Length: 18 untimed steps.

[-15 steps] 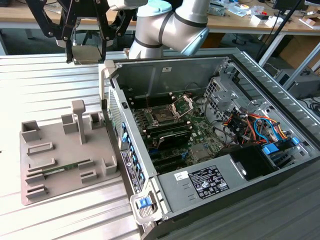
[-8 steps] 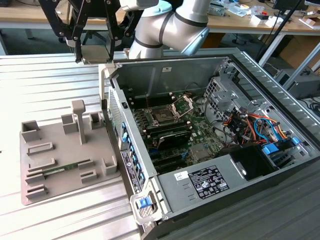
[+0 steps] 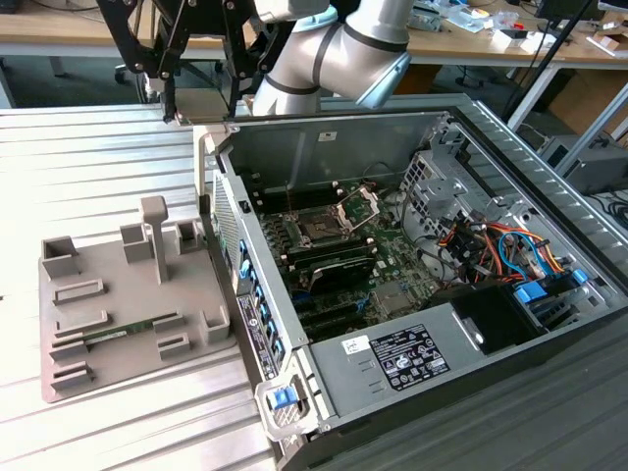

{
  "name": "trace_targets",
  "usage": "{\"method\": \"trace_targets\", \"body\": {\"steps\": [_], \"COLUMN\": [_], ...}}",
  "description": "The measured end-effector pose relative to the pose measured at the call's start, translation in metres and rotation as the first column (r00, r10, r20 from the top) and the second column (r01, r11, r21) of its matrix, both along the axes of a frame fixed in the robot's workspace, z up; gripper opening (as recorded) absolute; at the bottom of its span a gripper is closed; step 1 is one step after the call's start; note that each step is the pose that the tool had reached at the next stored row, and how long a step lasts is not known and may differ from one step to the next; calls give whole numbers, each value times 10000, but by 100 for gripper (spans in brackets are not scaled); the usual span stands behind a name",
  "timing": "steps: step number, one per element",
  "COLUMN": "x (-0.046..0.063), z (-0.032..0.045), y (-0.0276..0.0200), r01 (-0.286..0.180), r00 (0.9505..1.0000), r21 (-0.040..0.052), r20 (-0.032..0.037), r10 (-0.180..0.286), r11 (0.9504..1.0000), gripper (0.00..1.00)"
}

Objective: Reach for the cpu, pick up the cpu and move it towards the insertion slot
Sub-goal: 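Pick up the cpu and move it towards the insertion slot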

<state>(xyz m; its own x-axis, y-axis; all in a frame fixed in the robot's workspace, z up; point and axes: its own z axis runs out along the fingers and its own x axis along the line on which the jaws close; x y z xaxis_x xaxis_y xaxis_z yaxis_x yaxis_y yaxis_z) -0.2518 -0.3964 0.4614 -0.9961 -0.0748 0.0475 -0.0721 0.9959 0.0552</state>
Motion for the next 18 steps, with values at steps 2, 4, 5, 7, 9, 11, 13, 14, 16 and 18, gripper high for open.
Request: {"method": "trace_targets", "body": {"steps": [2, 4, 5, 7, 9, 11, 13, 14, 16, 18], "x": [24, 48, 63, 138, 314, 335, 369, 385, 411, 429], "z": [0, 0, 0, 0, 0, 0, 0, 0, 0, 0], "y": [0, 0, 0, 0, 0, 0, 0, 0, 0, 0], "r01": [0, -1, -1, 0, 0, 0, 1, 0, 0, -1], "r00": [10000, 10000, 10000, 10000, 10000, 10000, 10000, 10000, 10000, 10000], "r21": [0, 0, 0, 0, 0, 0, -1, 0, 0, 0], "r20": [0, 0, 0, 0, 0, 0, -1, 0, 0, 0], "r10": [0, 1, 1, 0, 0, 0, -1, 0, 0, 1], "r11": [10000, 10000, 10000, 10000, 10000, 10000, 10000, 10000, 10000, 10000], "gripper": [55, 55, 55, 55, 55, 55, 55, 55, 55, 55]}}
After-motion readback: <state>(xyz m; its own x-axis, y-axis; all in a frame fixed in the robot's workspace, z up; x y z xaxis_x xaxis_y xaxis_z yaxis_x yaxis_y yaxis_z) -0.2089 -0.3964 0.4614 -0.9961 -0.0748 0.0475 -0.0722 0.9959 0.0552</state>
